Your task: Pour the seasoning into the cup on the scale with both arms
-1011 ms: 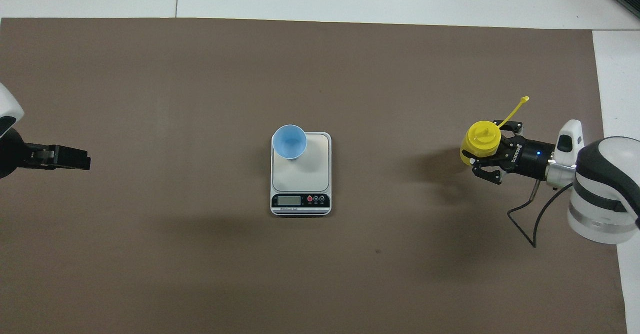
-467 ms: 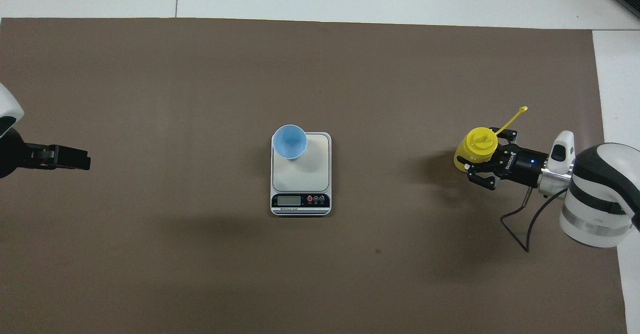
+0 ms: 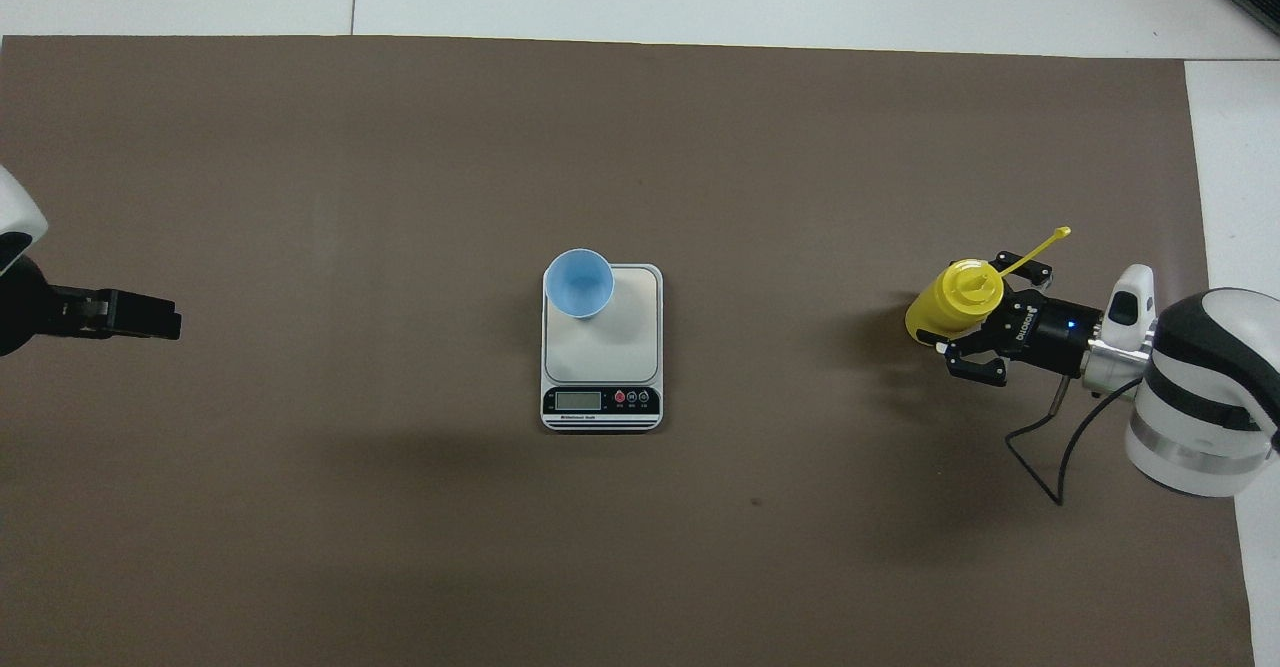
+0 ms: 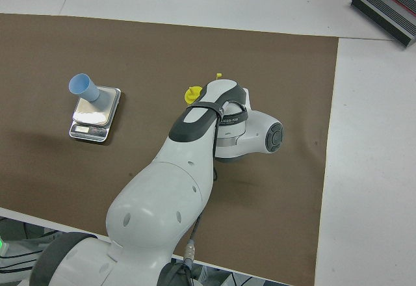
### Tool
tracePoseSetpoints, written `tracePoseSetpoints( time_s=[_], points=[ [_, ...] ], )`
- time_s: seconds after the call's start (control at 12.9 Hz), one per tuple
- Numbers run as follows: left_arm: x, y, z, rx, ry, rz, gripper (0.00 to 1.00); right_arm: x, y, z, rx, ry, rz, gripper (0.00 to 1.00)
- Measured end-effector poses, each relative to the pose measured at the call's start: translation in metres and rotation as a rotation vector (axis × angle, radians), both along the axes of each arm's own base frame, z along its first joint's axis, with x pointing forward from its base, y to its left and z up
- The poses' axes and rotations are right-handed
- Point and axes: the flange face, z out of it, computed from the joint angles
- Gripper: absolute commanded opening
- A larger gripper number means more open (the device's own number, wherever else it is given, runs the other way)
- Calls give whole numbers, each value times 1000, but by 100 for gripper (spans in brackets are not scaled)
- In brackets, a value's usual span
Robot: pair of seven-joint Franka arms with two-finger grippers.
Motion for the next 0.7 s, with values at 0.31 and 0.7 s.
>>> tracePoseSetpoints(
  time_s=[0.31, 0.7],
  points=[
    [0, 0, 0, 0, 0, 0, 100, -11, -17, -8, -33, -8, 18, 100],
    [0, 0, 0, 0, 0, 0, 100, -30, -67, -11, -126, 25, 72, 100]
  ],
)
